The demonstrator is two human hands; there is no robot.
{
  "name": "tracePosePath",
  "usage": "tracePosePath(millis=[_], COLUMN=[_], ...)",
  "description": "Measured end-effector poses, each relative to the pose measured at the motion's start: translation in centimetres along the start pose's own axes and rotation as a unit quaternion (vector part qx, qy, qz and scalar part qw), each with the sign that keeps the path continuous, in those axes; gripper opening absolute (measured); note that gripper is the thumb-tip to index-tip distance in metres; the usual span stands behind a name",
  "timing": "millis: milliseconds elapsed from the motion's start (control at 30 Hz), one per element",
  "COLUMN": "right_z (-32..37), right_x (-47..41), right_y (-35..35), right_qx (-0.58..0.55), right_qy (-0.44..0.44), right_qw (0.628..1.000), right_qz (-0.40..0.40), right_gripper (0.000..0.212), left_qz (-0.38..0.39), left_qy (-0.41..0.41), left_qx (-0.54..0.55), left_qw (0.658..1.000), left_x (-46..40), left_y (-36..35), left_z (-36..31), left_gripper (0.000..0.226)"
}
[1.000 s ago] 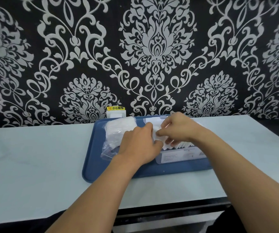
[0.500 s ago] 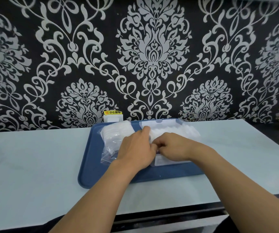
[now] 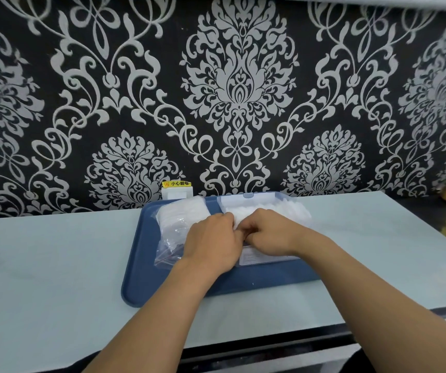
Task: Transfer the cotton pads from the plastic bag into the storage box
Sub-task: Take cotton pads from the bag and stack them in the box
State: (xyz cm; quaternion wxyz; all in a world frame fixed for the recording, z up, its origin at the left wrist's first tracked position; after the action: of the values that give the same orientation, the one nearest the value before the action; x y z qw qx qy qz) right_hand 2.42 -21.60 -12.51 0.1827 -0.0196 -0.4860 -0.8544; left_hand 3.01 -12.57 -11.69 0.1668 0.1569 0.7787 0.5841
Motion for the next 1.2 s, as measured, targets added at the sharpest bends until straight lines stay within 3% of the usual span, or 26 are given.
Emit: tracePosePath(millis=[100,200,300,333,400,467,567,667,767,967,1200], right_z=[-0.1,0.5,3.8,5.1,8.5,10.7,10.4,9.2,9.4,10.1,9.4], right_x=[0.3,1.6,4.1,4.5,4.1,2.9,1.0,0.1,0.0,-0.4,-0.8], right_y=[0.3,3.0,5.5,5.3,2.9,-1.0,-2.7,-2.0,-1.6,-1.6,-1.3], right_qx=[-0.001,-0.022,-0.098,-0.142,-0.158,-0.055,0.164,0.236,0.284,0.321,0.343], right_qy=[0.004,0.011,0.086,0.114,0.153,0.155,0.103,0.042,0.028,0.041,0.013], right_qw=[1.0,0.993,0.957,0.951,0.964,0.986,0.98,0.967,0.952,0.936,0.923], right_qz=[-0.011,-0.119,-0.258,-0.251,-0.151,-0.039,-0.05,-0.084,-0.112,-0.137,-0.177], right_gripper=[0.026,0.026,0.023,0.024,0.024,0.021,0.023,0.022,0.026,0.018,0.02], left_qz=[0.016,0.008,-0.119,-0.173,-0.233,-0.182,-0.037,0.009,0.029,-0.094,-0.134], left_qy=[0.002,-0.001,-0.025,-0.027,-0.002,0.058,0.095,0.065,0.09,0.116,0.116], left_qx=[-0.01,0.002,0.119,0.18,0.27,0.305,0.368,0.293,0.208,0.158,0.124], left_qw=[1.0,1.0,0.985,0.968,0.934,0.933,0.924,0.954,0.974,0.976,0.976], left_x=[0.1,1.4,3.3,4.1,5.5,6.0,5.5,4.4,3.2,3.1,3.8], left_y=[0.0,1.4,6.8,8.9,11.1,10.1,5.8,3.9,2.4,4.8,5.5], left_z=[0.2,-0.4,0.9,2.5,7.0,11.1,13.1,12.0,11.5,10.3,10.5], left_gripper=[0.027,0.03,0.028,0.029,0.032,0.041,0.052,0.062,0.083,0.026,0.036])
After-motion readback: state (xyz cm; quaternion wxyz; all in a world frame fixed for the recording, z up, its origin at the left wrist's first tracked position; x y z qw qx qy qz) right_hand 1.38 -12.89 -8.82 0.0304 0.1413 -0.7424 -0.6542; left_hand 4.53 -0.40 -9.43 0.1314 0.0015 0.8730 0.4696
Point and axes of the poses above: each hand's wrist, its own x-axis away from the middle knuckle, its own y-axis out of the back of the hand, z = x × y, the point moved 9 cm from there along -x, towards the middle knuckle, and after that the axes turned 10 degrees about z, right-handed, at the moved point
